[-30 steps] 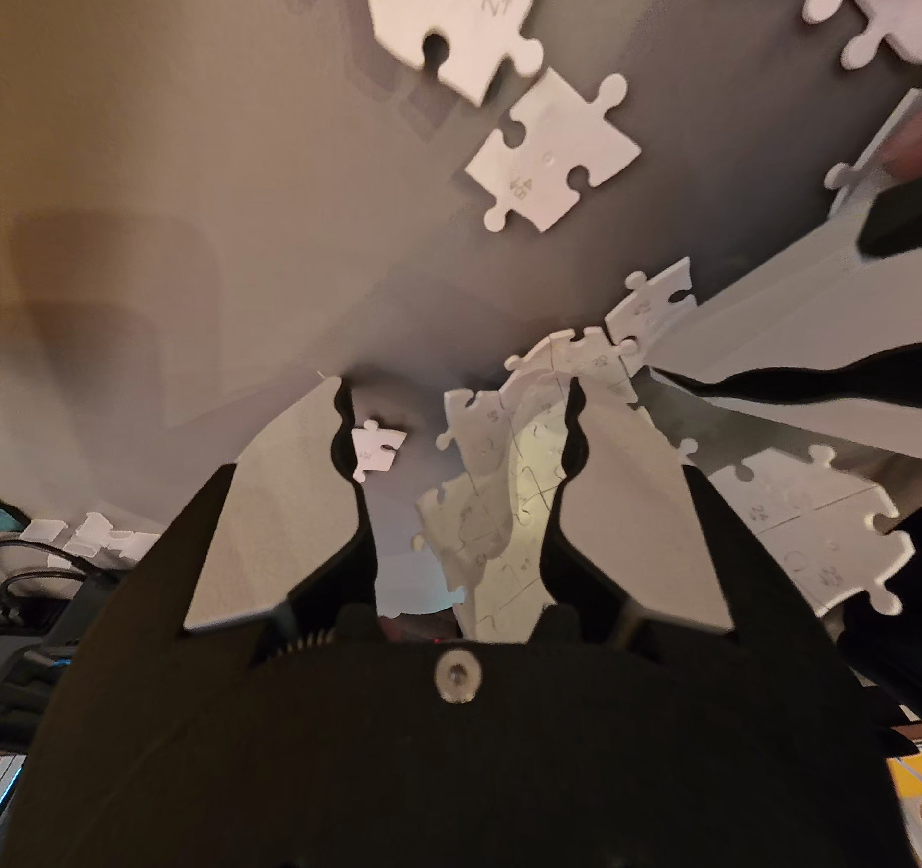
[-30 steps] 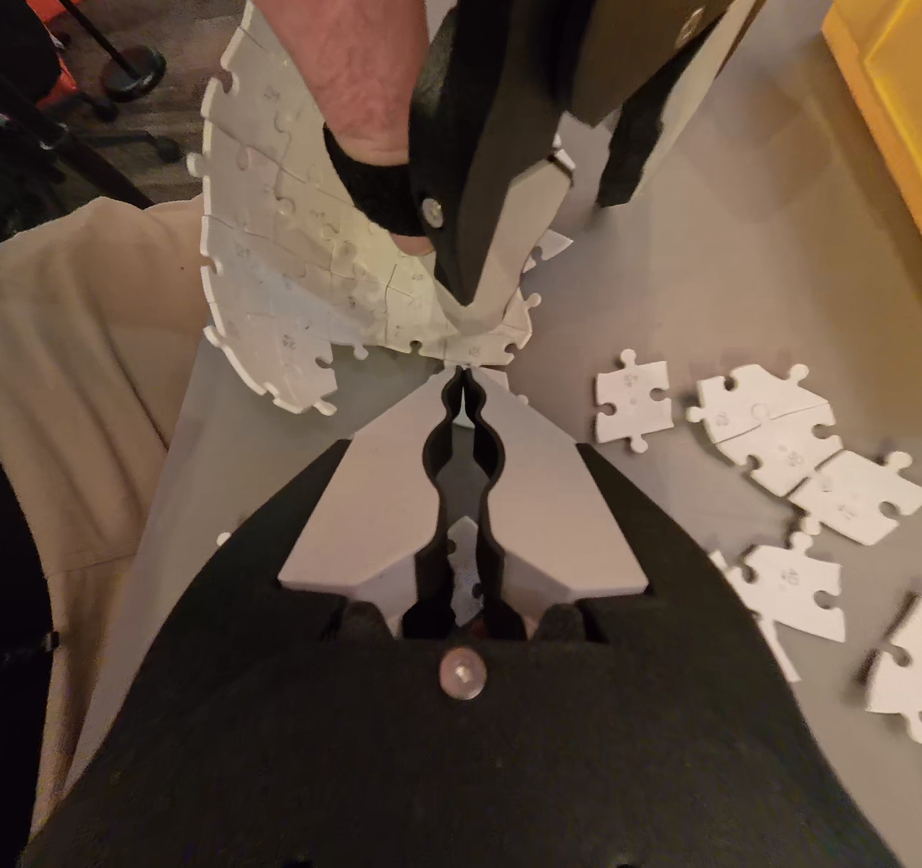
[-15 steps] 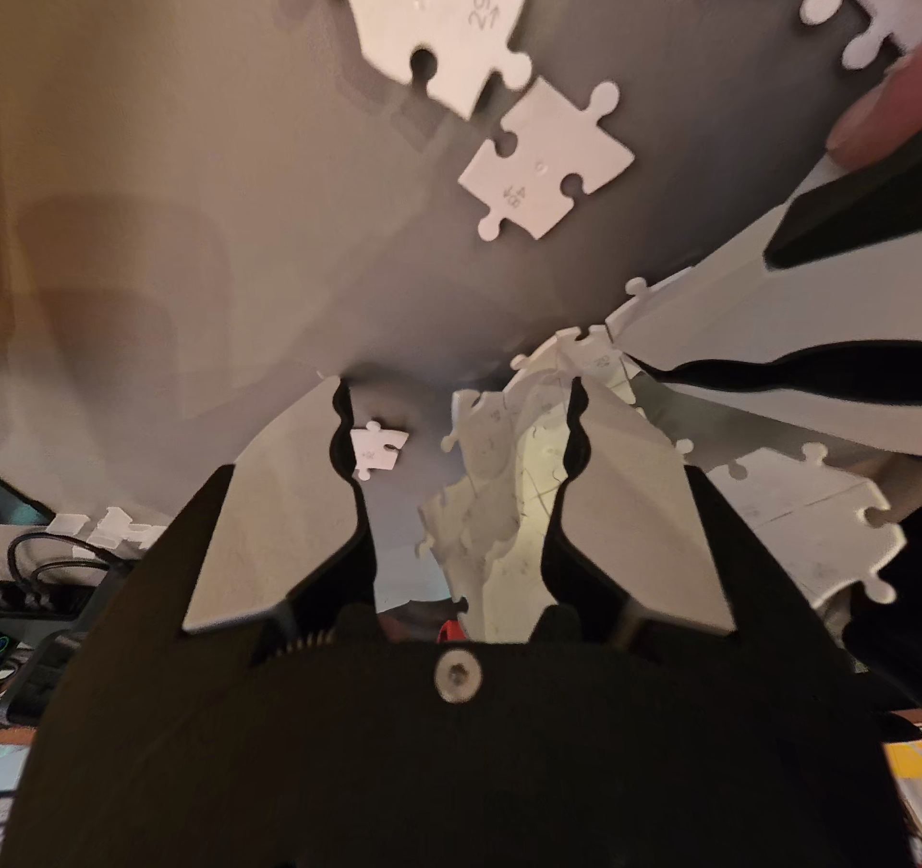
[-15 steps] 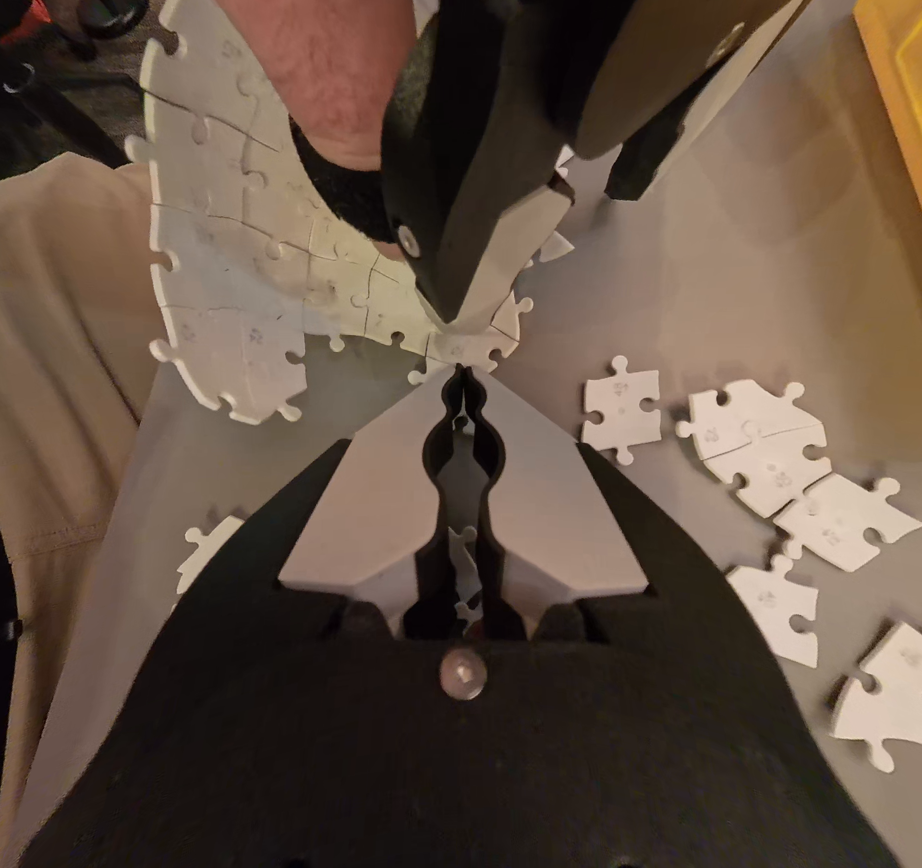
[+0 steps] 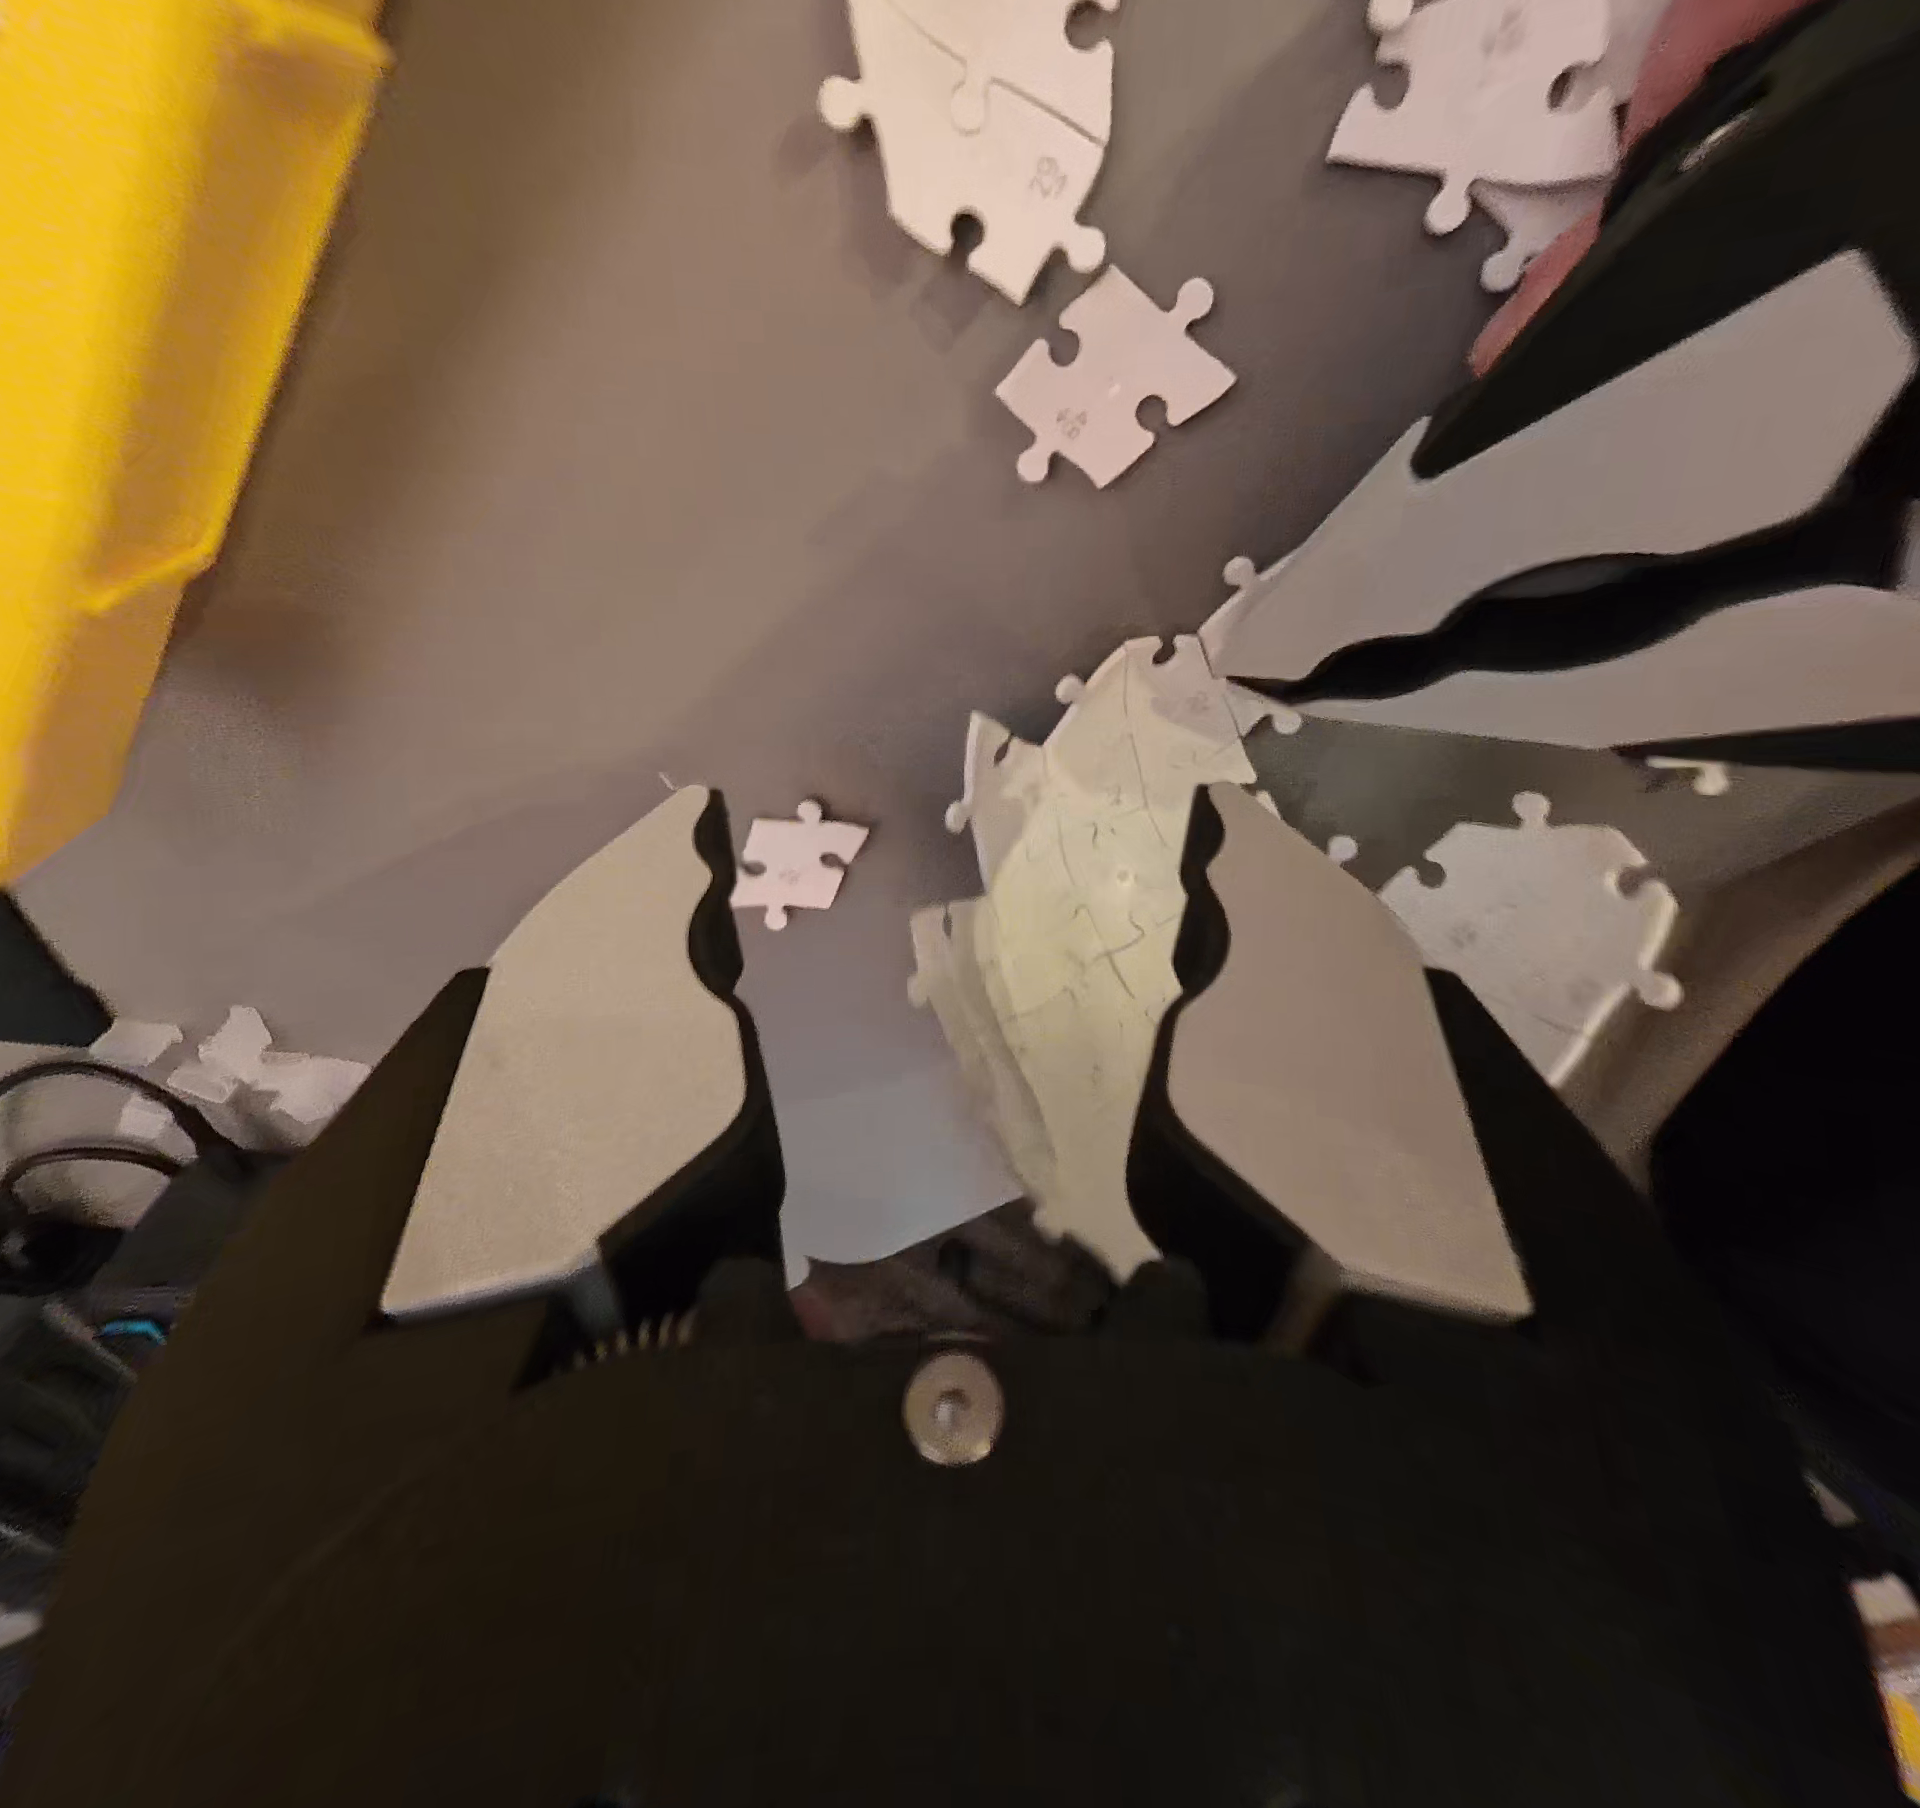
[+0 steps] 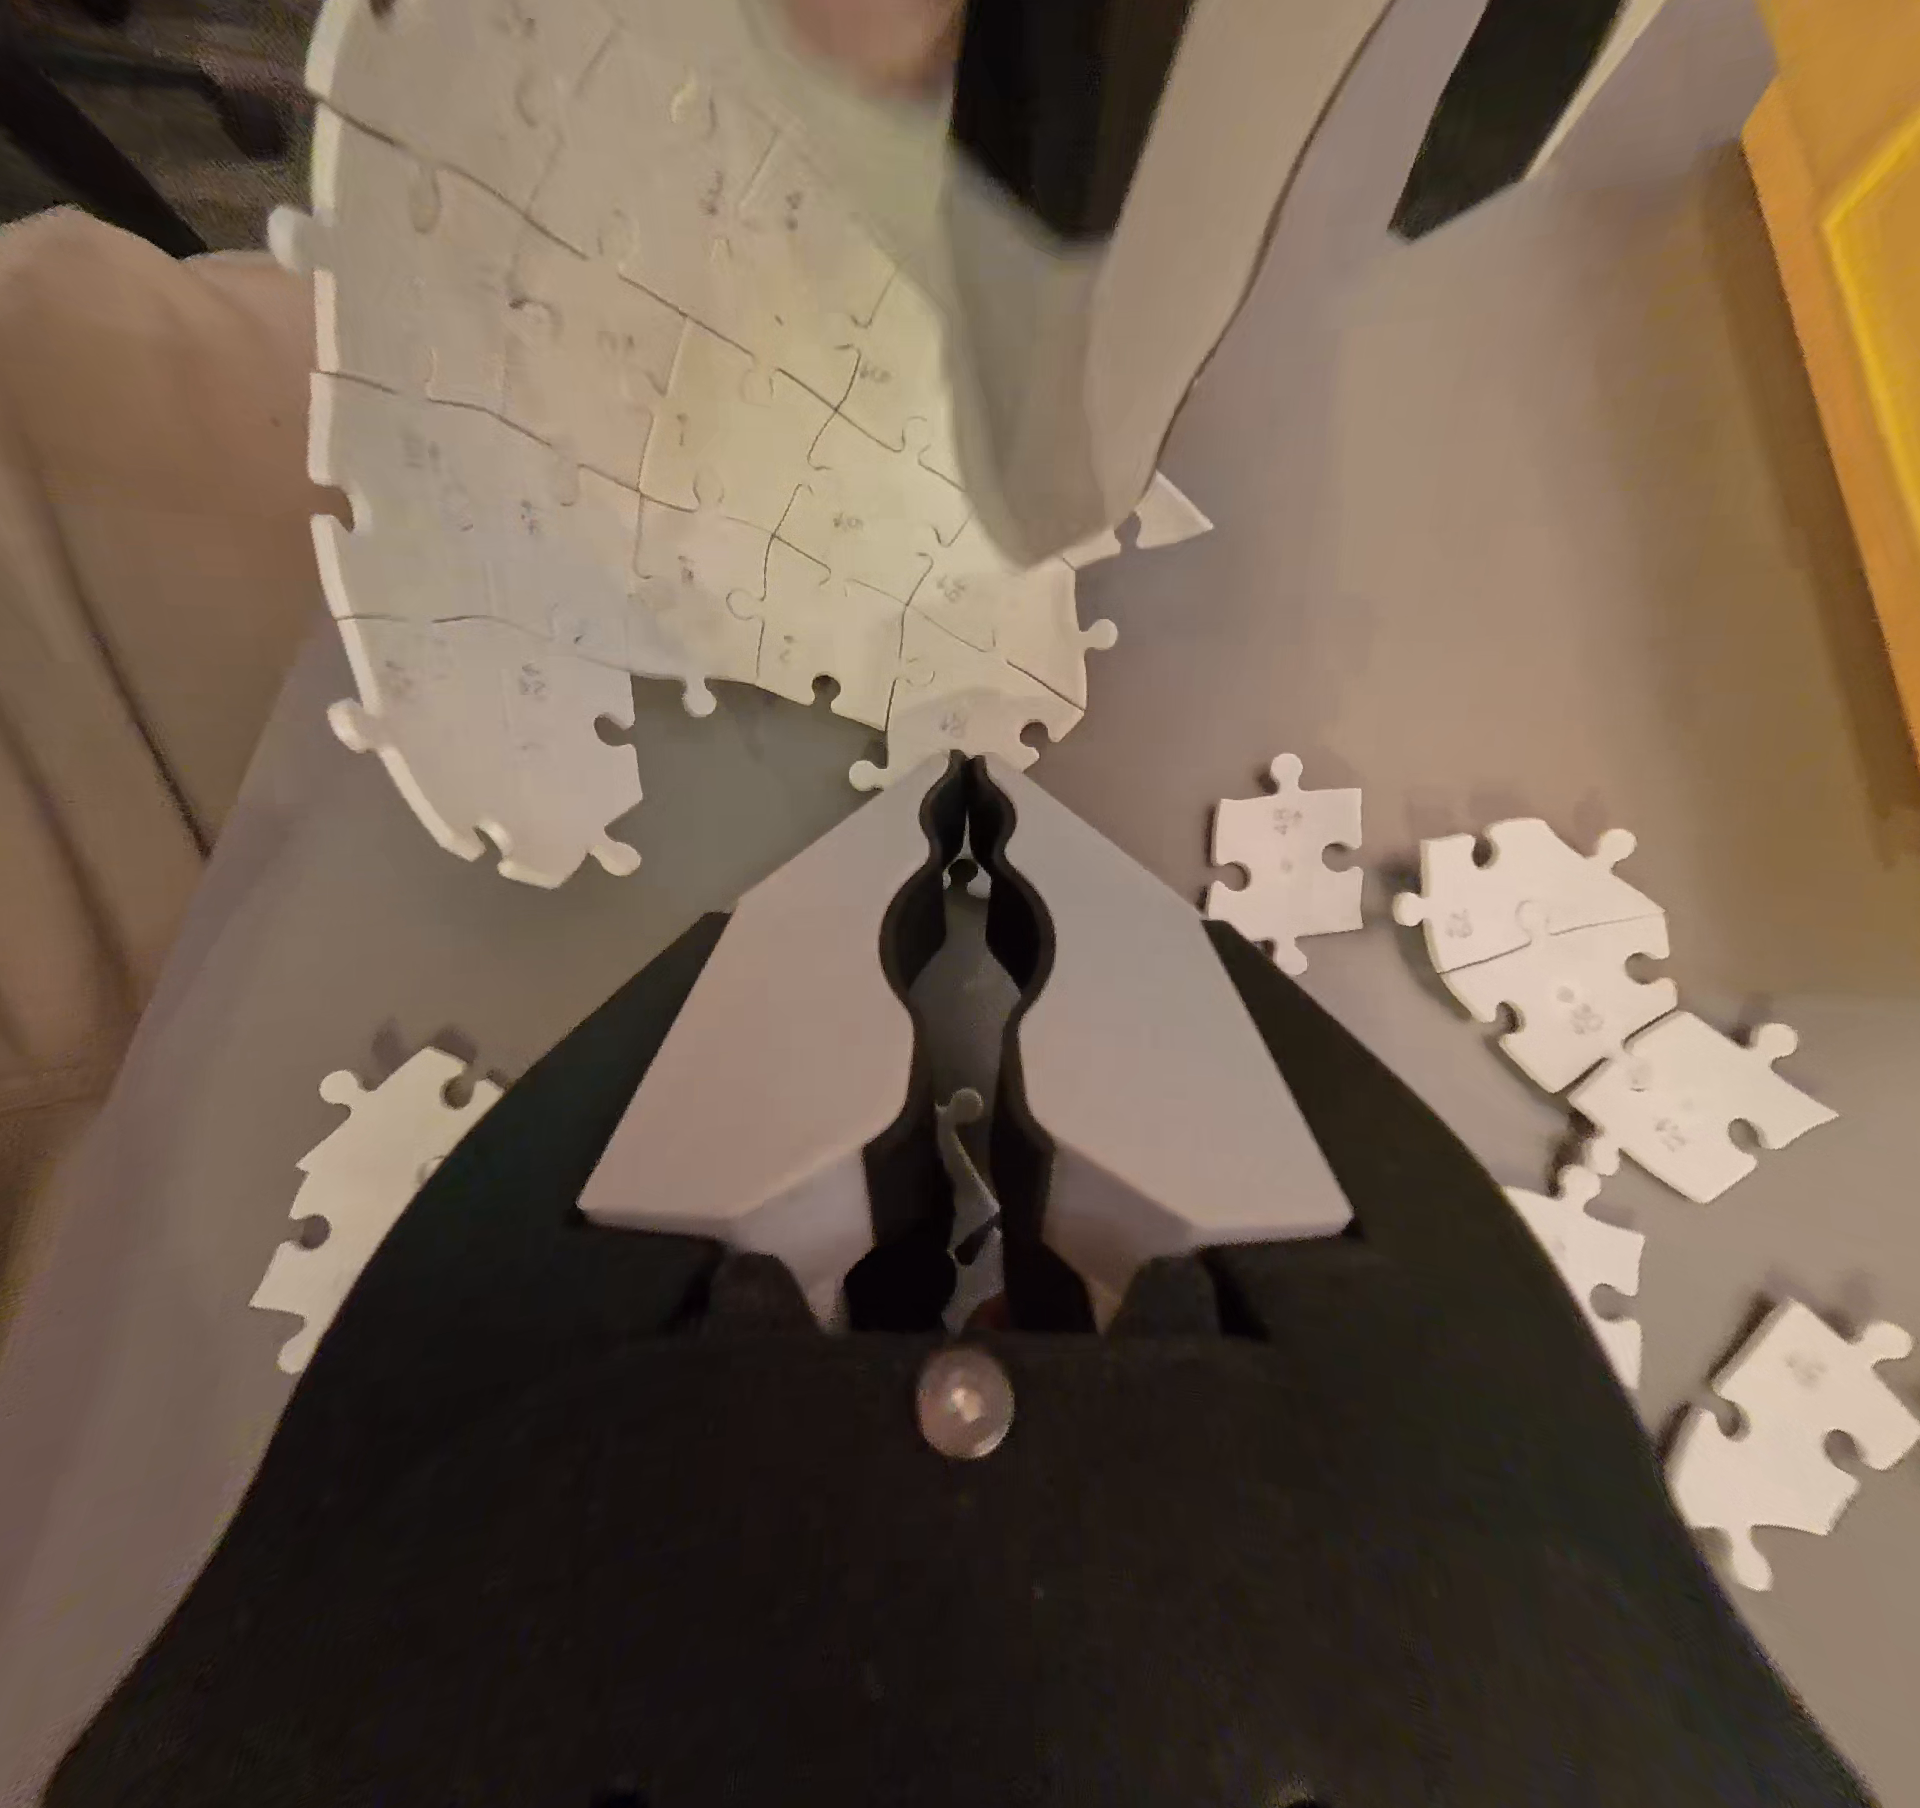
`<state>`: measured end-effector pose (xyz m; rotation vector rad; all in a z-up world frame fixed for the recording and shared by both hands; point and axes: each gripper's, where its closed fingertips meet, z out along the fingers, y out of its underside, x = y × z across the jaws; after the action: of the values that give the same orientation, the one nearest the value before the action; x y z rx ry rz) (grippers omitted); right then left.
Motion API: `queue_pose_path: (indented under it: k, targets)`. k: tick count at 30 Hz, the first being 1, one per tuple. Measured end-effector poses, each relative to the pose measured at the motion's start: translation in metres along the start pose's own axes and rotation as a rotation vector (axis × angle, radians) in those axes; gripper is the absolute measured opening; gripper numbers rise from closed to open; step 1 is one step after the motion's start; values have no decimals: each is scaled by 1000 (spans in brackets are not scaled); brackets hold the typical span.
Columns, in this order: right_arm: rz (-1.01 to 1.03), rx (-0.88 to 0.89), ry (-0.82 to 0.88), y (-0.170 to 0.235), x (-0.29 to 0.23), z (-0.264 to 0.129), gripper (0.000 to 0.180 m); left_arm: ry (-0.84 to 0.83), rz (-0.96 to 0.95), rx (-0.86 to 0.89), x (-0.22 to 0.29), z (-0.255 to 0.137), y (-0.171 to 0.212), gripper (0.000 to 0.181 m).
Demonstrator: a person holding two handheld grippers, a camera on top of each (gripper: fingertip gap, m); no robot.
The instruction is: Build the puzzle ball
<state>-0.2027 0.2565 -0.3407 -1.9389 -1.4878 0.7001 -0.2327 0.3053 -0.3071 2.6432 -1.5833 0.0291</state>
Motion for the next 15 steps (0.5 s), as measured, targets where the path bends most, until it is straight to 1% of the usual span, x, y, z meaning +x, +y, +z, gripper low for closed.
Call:
queue_pose_path:
  k: [4, 8, 12, 15]
  targets:
    - [-99, -2, 52, 1, 0, 0, 0, 61, -94, 123, -7, -22, 10, 80]
    - [-169, -4, 82, 1, 0, 0, 0, 142, -150, 153, -8, -20, 22, 80]
    - [-219, -1, 103, 1, 0, 0, 0, 272, -199, 285, -1, -28, 11, 79]
    - [-224, 6, 108, 1, 0, 0, 0, 321, -231, 358, -1, -38, 9, 79]
